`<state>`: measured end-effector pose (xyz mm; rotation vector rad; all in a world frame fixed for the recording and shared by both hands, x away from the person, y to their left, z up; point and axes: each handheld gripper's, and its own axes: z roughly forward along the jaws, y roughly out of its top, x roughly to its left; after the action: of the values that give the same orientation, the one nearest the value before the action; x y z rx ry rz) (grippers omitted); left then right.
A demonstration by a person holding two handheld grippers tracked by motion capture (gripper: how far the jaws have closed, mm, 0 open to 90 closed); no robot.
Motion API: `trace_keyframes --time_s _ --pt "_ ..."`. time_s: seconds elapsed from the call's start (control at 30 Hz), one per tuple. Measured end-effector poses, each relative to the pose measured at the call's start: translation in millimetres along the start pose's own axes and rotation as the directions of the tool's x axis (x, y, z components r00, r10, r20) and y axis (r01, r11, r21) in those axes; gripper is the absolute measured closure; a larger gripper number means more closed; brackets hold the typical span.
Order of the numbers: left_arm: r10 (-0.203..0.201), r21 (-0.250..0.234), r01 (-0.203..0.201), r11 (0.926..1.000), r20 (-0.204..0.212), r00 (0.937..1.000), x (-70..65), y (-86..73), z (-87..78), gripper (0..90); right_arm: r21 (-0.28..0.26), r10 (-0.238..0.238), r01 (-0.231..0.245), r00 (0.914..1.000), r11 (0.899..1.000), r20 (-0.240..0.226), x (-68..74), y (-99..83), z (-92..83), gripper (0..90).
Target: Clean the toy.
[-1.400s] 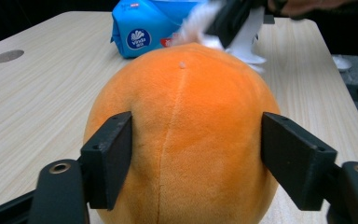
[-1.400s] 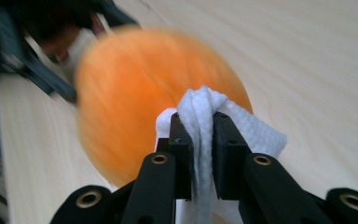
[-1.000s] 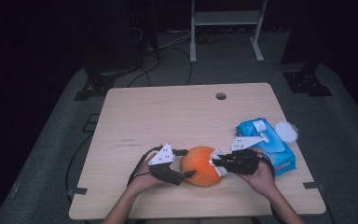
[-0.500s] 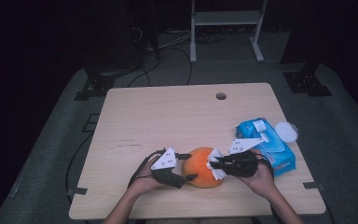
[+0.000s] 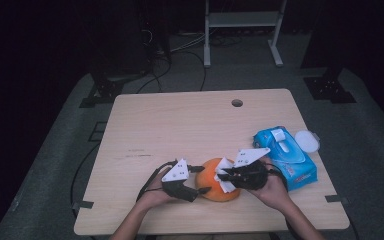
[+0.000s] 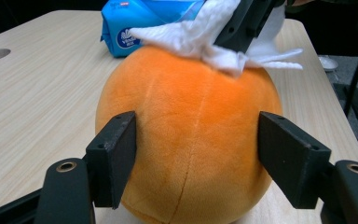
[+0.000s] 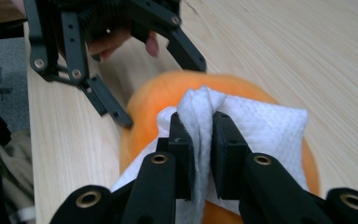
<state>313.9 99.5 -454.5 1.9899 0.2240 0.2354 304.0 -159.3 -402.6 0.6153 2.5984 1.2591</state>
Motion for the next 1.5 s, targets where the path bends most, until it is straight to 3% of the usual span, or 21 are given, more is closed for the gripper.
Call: trace_keyframes --time_s 0.13,0.3,0.43,0.5,0.57,0.67,0.83,0.9,1.0,1.1,1.33,1.4,1.5 --pt "0.018 0.008 -0.018 0.9998 -0.005 0.9998 -3.2 4.2 3.2 30.7 -0.016 0.0 0.0 1.0 1.0 0.01 2.4 9.3 -9.2 78.9" --pt "0.012 0.03 -0.012 0.9995 -0.003 0.9999 -3.7 2.6 1.6 30.8 0.041 -0.072 0.072 0.9974 0.997 0.001 8.9 29.2 14.3 78.8" --pt "-0.008 0.027 0.009 0.9996 -0.014 0.9999 0.4 0.2 -0.2 18.2 0.038 -0.037 0.038 0.9992 0.999 -0.016 3.8 19.4 16.9 78.9" --pt "-0.029 0.038 0.029 0.9989 0.002 0.9996 1.0 -2.2 2.3 16.4 0.021 -0.016 0.017 0.9997 1.0 -0.02 1.3 15.6 12.3 78.9" --pt "-0.02 0.045 0.02 0.9988 -0.004 0.9998 0.2 -1.6 4.7 19.1 0.018 -0.008 0.008 0.9998 1.0 -0.019 -0.3 14.2 10.4 78.9" --pt "-0.022 0.06 0.023 0.9979 -0.02 0.9996 -0.4 1.8 4.7 30.2 0.028 -0.013 0.014 0.9999 1.0 -0.008 0.1 18.5 10.1 78.8" --pt "-0.005 0.063 0.006 0.998 -0.016 0.9999 -4.6 9.5 6.0 37.4 0.053 -0.083 0.084 0.9963 0.995 -0.024 15.9 39.1 17.5 78.8" --pt "0.006 0.077 -0.004 0.997 -0.015 0.9999 -6.6 9.8 7.7 37.6 0.093 -0.12 0.122 0.9924 0.988 -0.028 20.2 46.1 29.4 78.8" --pt "-0.013 0.082 0.014 0.9966 -0.014 0.9998 -4.3 5.5 6.1 37.4 0.137 -0.129 0.132 0.991 0.982 -0.037 20.8 49.9 40.9 78.9" --pt "-0.019 0.072 0.02 0.9972 -0.011 0.9997 -3.4 4.5 6.7 37.1 0.135 -0.117 0.121 0.9924 0.983 -0.038 15.7 48.9 36.0 78.9" --pt "-0.021 0.067 0.023 0.9975 -0.017 0.9996 -4.1 6.4 7.5 35.2 0.13 -0.094 0.091 0.9953 0.987 0.022 2.8 43.5 10.9 78.9" --pt "-0.021 0.07 0.022 0.9973 -0.018 0.9996 -5.4 7.7 9.4 33.8 0.132 -0.092 0.088 0.9954 0.987 0.025 4.4 43.6 11.1 78.9" --pt "-0.025 0.077 0.026 0.9967 -0.013 0.9996 -5.0 6.3 9.9 32.0 0.131 -0.106 0.106 0.9944 0.986 -0.009 11.7 45.2 22.2 78.8"
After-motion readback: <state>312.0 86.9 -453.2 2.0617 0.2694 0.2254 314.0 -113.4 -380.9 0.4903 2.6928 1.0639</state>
